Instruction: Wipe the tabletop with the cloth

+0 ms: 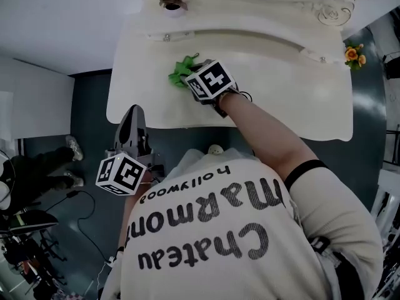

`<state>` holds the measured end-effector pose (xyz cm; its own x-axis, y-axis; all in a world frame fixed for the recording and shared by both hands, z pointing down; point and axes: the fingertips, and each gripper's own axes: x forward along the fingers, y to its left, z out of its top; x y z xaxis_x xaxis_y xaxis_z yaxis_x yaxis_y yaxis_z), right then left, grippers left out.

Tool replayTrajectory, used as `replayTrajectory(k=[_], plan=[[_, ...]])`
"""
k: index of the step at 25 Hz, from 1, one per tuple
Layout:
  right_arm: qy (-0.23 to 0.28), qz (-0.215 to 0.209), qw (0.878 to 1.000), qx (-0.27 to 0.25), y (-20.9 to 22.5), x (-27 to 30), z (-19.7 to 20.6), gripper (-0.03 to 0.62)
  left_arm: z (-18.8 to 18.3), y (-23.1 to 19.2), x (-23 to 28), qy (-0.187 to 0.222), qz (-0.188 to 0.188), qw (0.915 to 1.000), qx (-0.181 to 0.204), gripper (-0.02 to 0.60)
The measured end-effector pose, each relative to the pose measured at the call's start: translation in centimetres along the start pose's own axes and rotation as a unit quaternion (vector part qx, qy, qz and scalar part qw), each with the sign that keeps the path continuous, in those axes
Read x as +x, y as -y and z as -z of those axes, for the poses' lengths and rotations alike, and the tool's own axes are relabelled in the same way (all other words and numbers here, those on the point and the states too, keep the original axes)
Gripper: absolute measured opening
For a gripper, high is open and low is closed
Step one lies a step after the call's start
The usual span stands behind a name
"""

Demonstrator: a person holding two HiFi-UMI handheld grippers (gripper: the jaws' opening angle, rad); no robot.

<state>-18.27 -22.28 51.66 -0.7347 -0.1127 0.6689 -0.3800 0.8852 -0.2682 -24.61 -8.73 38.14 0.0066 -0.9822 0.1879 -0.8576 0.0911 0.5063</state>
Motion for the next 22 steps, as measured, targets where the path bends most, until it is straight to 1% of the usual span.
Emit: replayTrajectory(k=[2,6,8,12,17,22], plan=[[-0.008,0.011,1.000,-0.012,0.1,0.0,0.1,0.133,0.1,0.3,0.3,-0.003,0.007,1.0000,0.002,0.008],[-0.029,0.048,0.996,-0.069,0.1,0.0,0.6,0.132,0.1,0.8,0.7,-0.007,0.018,0.9998,0.003,0.008],[-0.035,0.061,0.994,-0.080,0.3,-0.1,1.1,0.132,0.4,0.9,0.8,-0.009,0.021,0.9997,0.002,0.008],[-0.033,0.080,0.994,-0.072,1.3,-1.1,1.8,0.132,0.8,1.3,0.8,-0.014,0.029,0.9995,-0.002,0.008],[-0.033,0.101,0.993,-0.051,3.0,-2.8,3.0,0.132,1.2,2.4,1.2,-0.017,0.048,0.9987,-0.001,0.008],[-0.023,0.127,0.991,-0.028,5.0,-4.8,4.0,0.132,1.8,4.0,2.1,-0.026,0.073,0.9970,0.003,0.008]])
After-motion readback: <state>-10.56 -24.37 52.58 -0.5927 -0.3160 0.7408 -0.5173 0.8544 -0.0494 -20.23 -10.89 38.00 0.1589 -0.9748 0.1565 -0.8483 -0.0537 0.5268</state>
